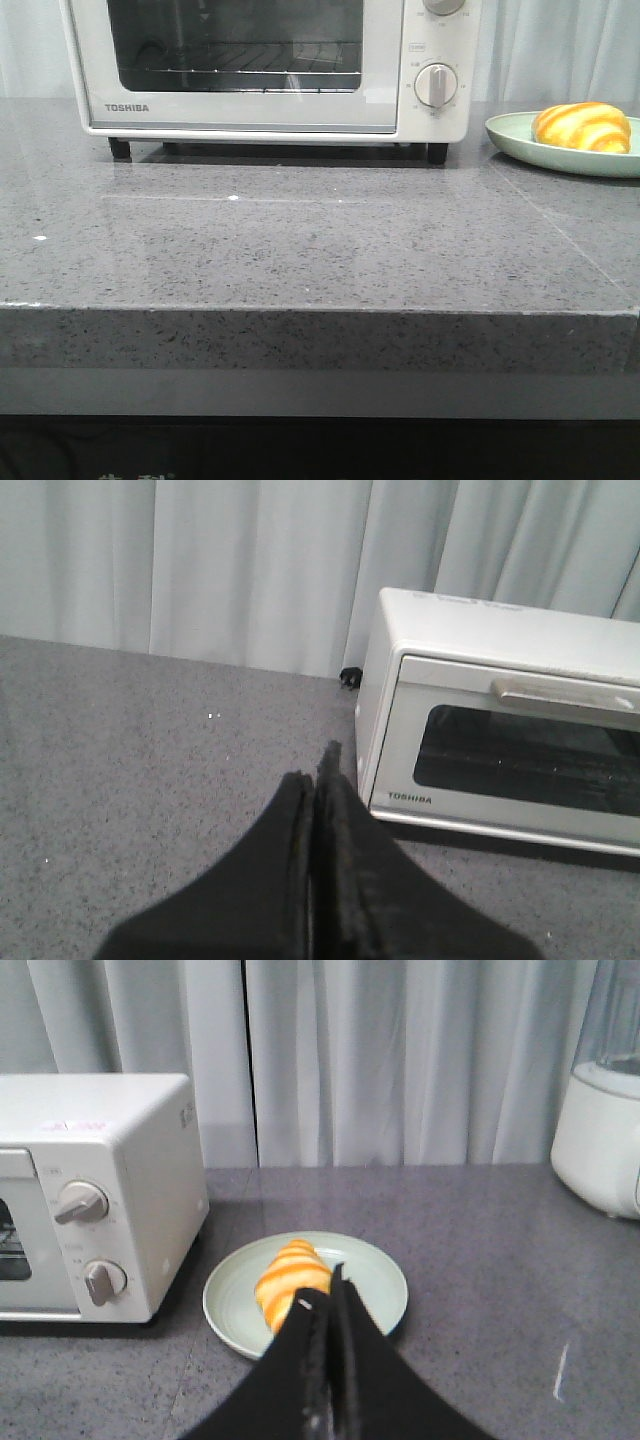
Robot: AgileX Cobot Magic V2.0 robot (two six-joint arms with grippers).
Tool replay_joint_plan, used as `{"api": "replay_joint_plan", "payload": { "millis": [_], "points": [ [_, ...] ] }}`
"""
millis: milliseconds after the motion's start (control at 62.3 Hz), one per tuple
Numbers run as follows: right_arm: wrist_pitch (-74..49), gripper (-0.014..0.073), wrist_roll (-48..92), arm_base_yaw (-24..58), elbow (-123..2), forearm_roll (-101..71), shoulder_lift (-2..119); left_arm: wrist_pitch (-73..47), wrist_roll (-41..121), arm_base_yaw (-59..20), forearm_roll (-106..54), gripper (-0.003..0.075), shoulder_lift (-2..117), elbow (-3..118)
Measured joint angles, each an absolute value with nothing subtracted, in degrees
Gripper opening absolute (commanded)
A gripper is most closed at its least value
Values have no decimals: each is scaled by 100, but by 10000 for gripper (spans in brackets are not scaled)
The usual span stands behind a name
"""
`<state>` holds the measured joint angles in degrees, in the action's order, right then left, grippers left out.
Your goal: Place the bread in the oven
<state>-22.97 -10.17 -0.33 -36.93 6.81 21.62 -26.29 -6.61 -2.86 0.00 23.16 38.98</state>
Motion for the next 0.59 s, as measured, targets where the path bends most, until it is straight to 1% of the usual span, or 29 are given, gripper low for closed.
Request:
{"api": "replay_joint_plan", "payload": {
  "millis": [321, 594],
  "points": [
    [-2475, -119, -1017, -33, -3693, 681, 3071, -2743, -661, -286, 0, -18, 2917, 3898],
    [-2526, -119, -1017, -33, -3693, 681, 3377, -2752, -661, -286, 0, -18, 3124, 3898]
  ]
}}
